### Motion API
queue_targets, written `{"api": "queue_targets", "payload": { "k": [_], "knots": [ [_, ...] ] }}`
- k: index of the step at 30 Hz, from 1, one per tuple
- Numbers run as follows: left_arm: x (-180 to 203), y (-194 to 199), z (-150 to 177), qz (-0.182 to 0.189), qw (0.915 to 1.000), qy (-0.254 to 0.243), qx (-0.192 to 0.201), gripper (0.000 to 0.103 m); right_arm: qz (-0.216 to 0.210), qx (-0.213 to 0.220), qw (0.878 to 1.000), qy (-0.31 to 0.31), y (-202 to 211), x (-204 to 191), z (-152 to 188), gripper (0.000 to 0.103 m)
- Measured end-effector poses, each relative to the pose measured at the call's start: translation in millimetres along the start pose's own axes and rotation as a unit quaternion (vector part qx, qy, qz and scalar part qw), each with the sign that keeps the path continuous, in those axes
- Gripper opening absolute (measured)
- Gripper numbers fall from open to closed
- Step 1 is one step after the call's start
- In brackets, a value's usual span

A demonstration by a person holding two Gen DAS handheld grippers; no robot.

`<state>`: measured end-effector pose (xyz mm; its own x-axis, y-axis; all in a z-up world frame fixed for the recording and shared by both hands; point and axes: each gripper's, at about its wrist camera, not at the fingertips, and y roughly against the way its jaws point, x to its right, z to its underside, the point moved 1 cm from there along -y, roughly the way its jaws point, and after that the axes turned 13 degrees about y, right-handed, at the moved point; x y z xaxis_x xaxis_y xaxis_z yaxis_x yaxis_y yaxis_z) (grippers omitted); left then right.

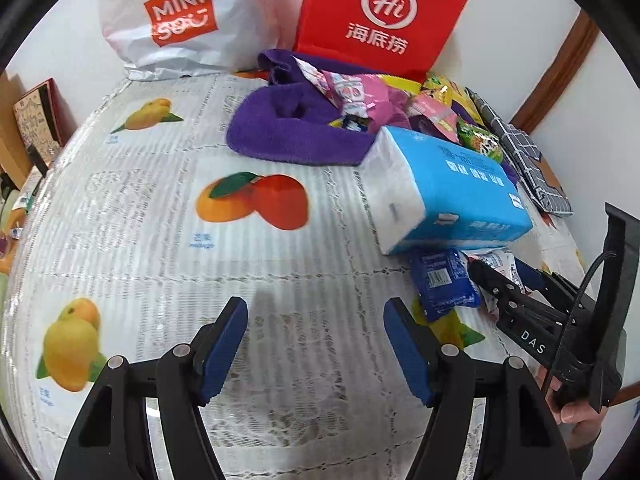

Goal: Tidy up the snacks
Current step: 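Move both tools back toward the packets beside the blue tissue pack, then grasp the white snack packet with the right gripper while the left gripper grasps the blue packet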

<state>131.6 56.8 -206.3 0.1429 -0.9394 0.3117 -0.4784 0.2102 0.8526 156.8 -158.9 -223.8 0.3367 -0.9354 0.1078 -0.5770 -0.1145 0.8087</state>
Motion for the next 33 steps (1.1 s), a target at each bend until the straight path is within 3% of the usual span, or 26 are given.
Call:
{"api": "queue_targets", "payload": {
  "k": [11,17,20,23,27,29,33],
  "knots": [
    [43.7,-23.0,14.3,0.049,0.9986,-0.011,-0.017,0.069,0.025,0.016,0.999,0.011,28.5,38.6,31.9,0.052],
    [68.3,-32.0,16.3,0.077,0.9966,0.009,-0.029,0.071,0.027,0.022,0.999,0.008,35.9,54.5,45.7,0.053],
    [84.0,-37.6,18.6,0.049,0.9986,0.003,-0.019,0.071,0.023,0.025,0.999,0.001,37.7,61.7,50.0,0.053],
    [104.8,-46.2,22.0,-0.008,0.9998,-0.017,-0.002,0.07,0.026,0.027,0.999,-0.006,39.2,69.8,53.4,0.053],
    [120.1,-55.4,23.5,-0.056,0.9979,-0.023,0.02,0.068,0.025,0.031,0.999,-0.015,42.2,79.7,58.2,0.053],
    [122.1,-56.3,24.5,-0.076,0.9961,-0.029,0.034,0.061,0.026,0.033,0.999,-0.022,42.3,84.4,59.8,0.053],
    [123.5,-55.4,27.6,-0.094,0.9935,-0.037,0.052,0.056,0.022,0.035,0.999,-0.03,38.5,89.2,60.2,0.053]
  ]
}}
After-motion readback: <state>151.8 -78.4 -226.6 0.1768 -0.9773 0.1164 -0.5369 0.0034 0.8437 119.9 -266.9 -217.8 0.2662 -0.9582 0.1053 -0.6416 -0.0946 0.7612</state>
